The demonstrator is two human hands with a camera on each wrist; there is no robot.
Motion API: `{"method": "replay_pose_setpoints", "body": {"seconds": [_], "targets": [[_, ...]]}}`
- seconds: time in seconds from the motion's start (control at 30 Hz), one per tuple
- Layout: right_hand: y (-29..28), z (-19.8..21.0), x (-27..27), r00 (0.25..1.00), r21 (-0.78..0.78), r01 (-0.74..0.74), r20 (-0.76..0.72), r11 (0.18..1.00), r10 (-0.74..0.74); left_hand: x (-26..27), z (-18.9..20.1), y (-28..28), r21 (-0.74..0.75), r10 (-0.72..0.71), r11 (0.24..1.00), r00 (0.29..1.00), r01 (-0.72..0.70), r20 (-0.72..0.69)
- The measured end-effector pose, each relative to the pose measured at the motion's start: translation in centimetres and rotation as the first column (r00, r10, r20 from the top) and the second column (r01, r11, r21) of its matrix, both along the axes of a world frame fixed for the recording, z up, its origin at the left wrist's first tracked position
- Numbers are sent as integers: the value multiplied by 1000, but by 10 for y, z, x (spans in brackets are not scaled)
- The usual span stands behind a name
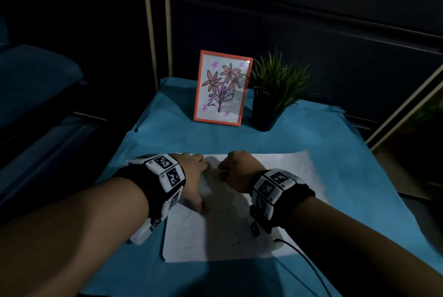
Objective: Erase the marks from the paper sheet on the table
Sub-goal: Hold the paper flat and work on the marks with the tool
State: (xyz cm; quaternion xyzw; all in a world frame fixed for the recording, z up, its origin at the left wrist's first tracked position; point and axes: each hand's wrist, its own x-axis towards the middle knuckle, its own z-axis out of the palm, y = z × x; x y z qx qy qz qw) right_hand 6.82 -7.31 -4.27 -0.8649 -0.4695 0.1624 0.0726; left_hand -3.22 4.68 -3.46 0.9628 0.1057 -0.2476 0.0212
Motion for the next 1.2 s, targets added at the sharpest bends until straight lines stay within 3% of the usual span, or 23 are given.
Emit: {"method": "replay_pose_setpoints", "body": {"seconds": [0.2,0.33,0.57,0.73,0.97,1.1,1.2], "targets": [[-10,2,-9,993,-69,-41,-111,997,33,-2,-1,-2,37,-5,999,1000,5,13],[1,3,0,997,-8,25,-67,1000,-26,-4,-2,-1,47,11,999,1000,-11,10],[-19,-2,-14,990,-62,-106,-96,992,100,-5,-4,1,37,39,999,999,-38,-27],[-9,-2,-7,1000,-8,-22,-14,1000,22,-6,-4,0,27,53,998,998,-52,-18],[-20,2,-16,987,-103,-149,-70,983,142,-3,-1,-1,49,49,998,996,-46,-71],[-12,4,-9,998,-32,-38,-50,999,36,-1,0,0,39,39,999,997,-37,-60],[-12,3,-16,998,-38,-50,-31,998,49,1,1,0,55,23,998,998,-19,-60]]}}
